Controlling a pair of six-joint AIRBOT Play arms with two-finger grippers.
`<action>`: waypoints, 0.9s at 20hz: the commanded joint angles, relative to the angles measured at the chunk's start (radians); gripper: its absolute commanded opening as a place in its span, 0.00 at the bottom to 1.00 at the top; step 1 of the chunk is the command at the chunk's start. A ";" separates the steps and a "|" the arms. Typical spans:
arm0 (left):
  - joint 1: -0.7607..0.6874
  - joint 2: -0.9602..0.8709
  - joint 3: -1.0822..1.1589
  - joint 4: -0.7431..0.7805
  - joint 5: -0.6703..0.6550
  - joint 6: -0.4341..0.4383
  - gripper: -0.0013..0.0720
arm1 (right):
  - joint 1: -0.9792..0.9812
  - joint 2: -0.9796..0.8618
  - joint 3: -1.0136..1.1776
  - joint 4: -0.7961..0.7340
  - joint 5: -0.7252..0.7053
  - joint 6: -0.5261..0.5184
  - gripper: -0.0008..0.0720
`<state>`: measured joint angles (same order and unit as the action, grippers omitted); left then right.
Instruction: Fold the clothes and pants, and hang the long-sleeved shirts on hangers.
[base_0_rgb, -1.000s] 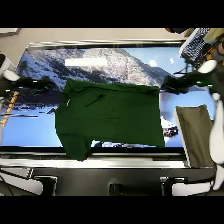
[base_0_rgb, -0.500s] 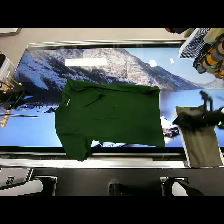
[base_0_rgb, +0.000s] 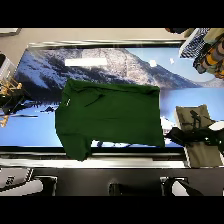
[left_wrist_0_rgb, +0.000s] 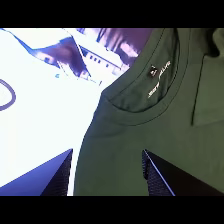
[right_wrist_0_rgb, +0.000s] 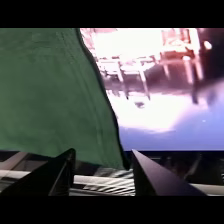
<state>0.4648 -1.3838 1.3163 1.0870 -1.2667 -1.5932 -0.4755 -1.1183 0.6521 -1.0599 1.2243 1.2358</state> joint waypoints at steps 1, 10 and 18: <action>0.001 0.001 -0.001 0.002 -0.006 0.000 0.70 | -0.025 0.021 -0.009 0.032 0.063 -0.039 0.52; 0.001 -0.002 -0.001 0.002 -0.037 -0.003 0.71 | -0.027 0.016 0.026 0.014 0.142 0.035 0.48; 0.001 -0.008 -0.002 0.002 -0.027 0.000 0.70 | -0.214 -0.072 0.006 0.134 0.218 -0.066 0.55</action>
<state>0.4656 -1.3907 1.3155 1.0889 -1.3025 -1.5951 -0.6437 -1.1549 0.6716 -0.9440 1.3998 1.2102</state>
